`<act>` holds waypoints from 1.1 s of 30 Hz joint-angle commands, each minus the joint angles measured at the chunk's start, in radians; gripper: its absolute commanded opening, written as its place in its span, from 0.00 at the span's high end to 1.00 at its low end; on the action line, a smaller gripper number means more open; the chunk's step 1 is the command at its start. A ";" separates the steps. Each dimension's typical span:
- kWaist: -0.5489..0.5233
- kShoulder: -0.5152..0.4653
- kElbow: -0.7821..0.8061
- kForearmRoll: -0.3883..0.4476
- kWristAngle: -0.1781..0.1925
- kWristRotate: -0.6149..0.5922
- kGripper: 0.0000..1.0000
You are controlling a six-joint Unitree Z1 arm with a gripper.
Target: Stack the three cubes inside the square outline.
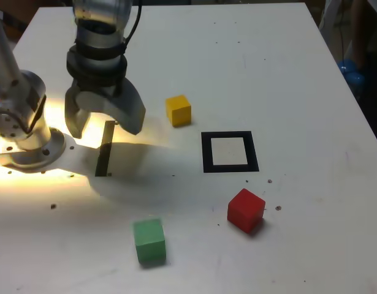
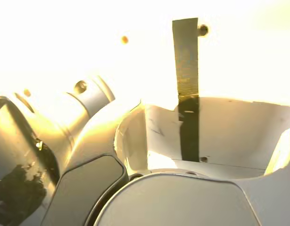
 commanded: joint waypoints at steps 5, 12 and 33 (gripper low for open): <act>-0.006 0.032 -0.037 -0.001 0.005 0.004 0.01; -0.079 0.085 -0.121 0.002 0.007 0.008 0.01; -0.293 0.292 -0.487 0.122 0.051 0.080 0.01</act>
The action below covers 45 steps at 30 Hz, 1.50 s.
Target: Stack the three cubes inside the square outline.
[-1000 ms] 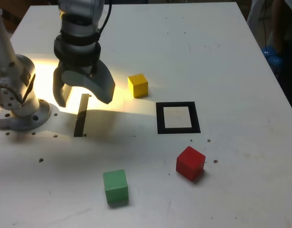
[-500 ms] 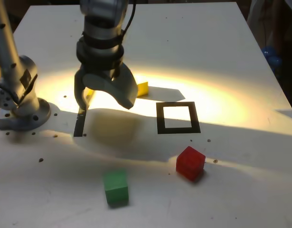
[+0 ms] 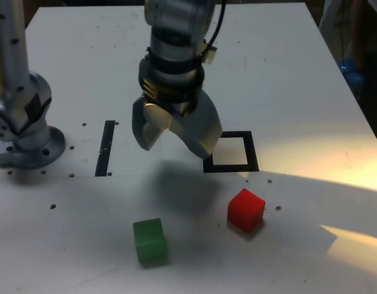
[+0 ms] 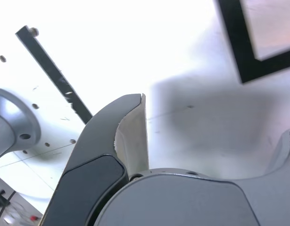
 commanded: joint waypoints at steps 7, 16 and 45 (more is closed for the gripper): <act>-0.048 0.066 -0.116 0.047 0.012 0.021 0.01; -0.105 0.161 -0.268 0.087 0.019 0.043 0.01; -0.176 0.358 -0.456 0.101 -0.002 0.051 0.07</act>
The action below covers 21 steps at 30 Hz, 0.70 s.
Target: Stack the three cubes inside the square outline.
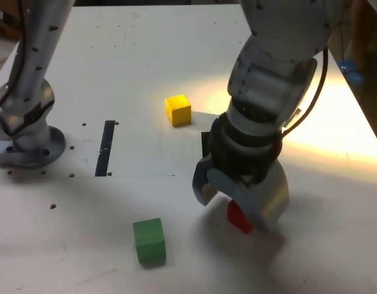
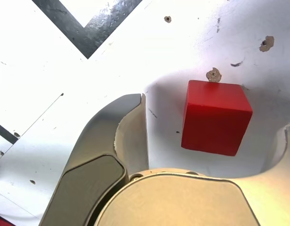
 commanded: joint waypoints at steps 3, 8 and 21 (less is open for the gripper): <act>-0.007 0.011 -0.017 0.001 -0.004 0.001 0.09; -0.011 0.020 -0.035 0.000 -0.007 0.000 0.12; -0.011 0.027 -0.036 -0.008 -0.006 -0.007 0.38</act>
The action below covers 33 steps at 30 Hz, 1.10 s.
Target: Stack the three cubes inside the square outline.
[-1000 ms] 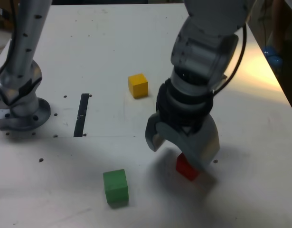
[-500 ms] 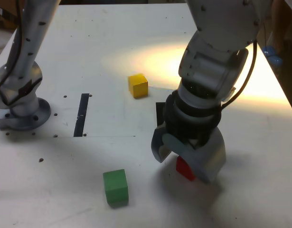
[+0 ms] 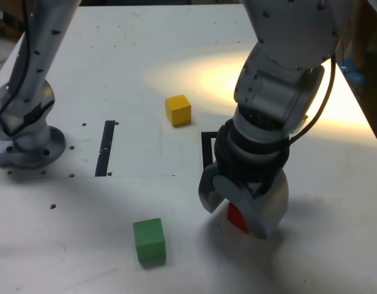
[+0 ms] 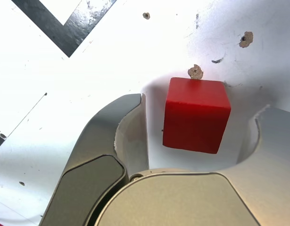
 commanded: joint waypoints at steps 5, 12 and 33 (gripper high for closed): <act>-0.003 0.008 -0.003 -0.003 -0.001 -0.004 0.50; -0.003 0.001 0.007 0.000 0.001 -0.005 0.61; 0.046 -0.136 0.087 0.041 0.053 -0.067 0.65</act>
